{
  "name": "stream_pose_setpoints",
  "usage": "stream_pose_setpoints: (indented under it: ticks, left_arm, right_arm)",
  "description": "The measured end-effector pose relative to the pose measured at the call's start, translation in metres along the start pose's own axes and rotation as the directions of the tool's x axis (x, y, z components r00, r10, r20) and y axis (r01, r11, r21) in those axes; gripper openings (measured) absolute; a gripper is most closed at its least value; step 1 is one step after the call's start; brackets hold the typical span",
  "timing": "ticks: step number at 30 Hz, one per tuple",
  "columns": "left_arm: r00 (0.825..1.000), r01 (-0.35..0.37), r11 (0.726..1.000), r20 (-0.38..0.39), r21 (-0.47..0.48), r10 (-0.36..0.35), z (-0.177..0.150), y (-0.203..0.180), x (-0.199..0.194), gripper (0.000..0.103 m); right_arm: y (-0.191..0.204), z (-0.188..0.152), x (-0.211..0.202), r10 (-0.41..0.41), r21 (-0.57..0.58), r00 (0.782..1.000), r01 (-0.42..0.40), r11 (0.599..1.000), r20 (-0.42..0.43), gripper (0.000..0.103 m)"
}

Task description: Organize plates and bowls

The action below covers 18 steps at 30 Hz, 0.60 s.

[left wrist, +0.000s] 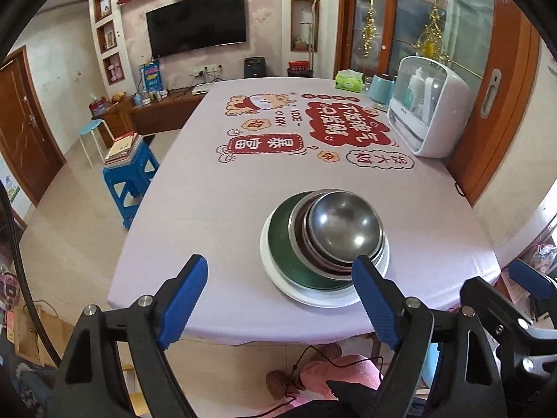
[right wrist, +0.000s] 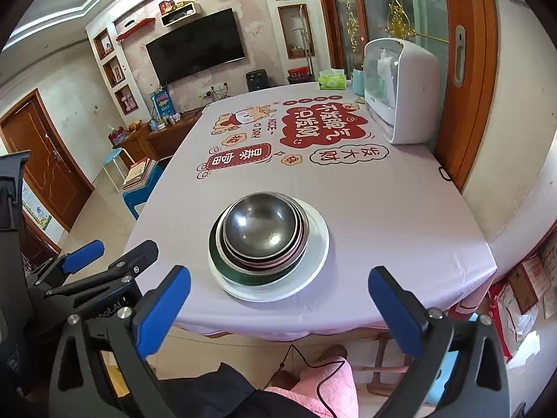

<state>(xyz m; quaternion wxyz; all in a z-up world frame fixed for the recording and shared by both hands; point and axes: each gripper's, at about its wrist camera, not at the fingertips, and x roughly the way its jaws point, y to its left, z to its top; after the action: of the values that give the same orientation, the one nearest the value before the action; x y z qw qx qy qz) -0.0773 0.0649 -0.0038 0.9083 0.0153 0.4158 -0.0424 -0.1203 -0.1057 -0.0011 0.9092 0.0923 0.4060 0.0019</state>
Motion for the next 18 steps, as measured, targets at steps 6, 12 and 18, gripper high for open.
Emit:
stream_pose_setpoints:
  ticks: [6,12,18]
  left_arm:
    - [1.000,-0.002,1.000,-0.006,-0.006,0.002,-0.0025,0.0024,0.0015,0.090]
    - [1.000,-0.003,1.000,-0.002,0.013,0.003,-0.0042,0.0023,0.0024,0.101]
    - [1.000,-0.018,1.000,-0.001,0.024,0.018,-0.0036,0.0045,0.0031,0.102]
  right_arm:
    - [0.0004,-0.0048,-0.0004,0.008,0.012,1.000,-0.008,1.000,0.003,0.103]
    - [0.0008,-0.0061,-0.0016,0.002,0.018,1.000,-0.003,1.000,0.006,0.103]
    - [0.0014,-0.0070,-0.0020,-0.003,0.026,1.000,0.003,1.000,0.009,0.103]
